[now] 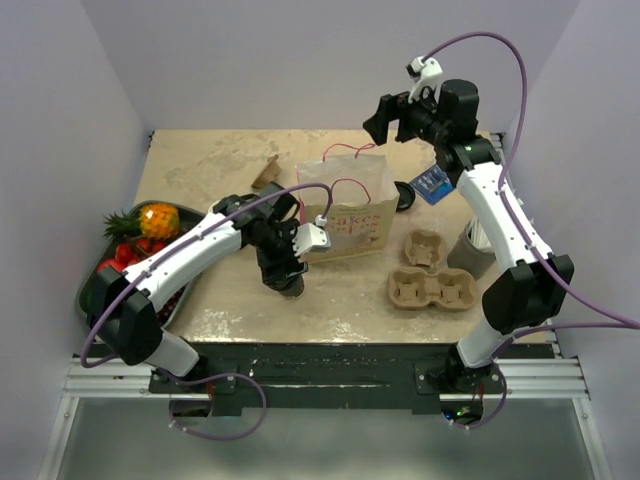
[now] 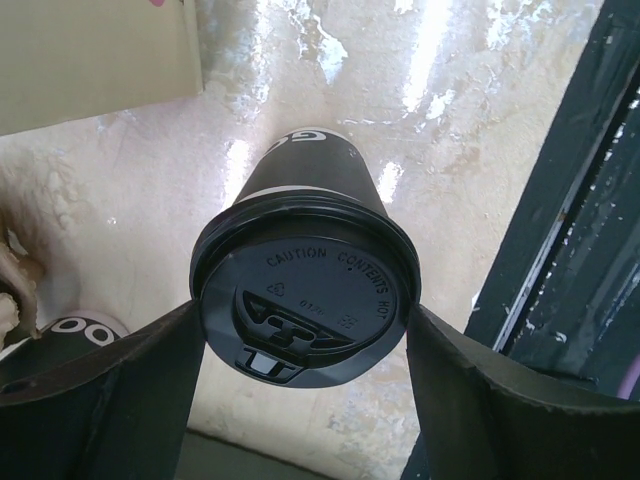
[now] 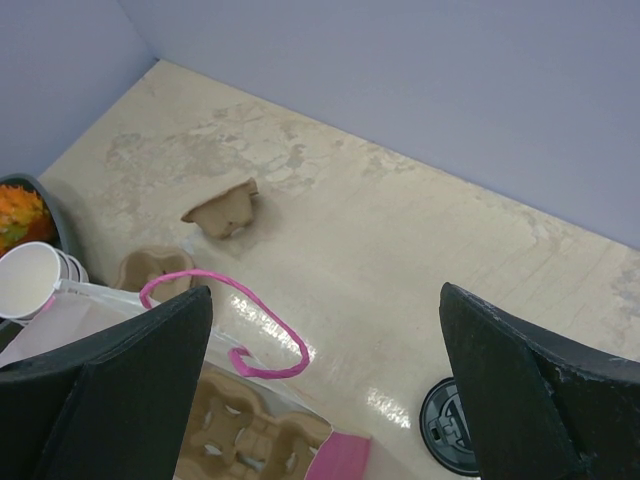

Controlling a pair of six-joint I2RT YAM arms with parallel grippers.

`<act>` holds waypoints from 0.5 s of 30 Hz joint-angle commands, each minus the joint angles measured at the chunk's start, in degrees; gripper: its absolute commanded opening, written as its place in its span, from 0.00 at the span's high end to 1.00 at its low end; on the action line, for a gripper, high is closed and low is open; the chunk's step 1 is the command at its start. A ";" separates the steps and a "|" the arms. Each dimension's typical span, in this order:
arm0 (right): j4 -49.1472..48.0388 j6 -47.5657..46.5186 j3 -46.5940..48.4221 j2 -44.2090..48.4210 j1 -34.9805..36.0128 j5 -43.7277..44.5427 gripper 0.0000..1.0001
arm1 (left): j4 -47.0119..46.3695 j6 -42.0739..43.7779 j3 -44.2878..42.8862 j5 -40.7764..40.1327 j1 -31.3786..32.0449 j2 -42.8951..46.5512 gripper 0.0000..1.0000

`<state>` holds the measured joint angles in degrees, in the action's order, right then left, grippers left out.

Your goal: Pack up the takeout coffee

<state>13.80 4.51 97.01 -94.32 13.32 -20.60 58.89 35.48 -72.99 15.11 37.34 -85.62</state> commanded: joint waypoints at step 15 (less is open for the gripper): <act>-2.38 1.02 -1.30 2.13 -0.05 -1.28 0.01 | -10.73 -6.83 6.36 -0.53 0.54 3.09 0.31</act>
<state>13.67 4.58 96.33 -94.32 13.32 -20.69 50.11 30.59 -68.60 14.81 37.95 -83.70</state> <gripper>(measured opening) 0.990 0.803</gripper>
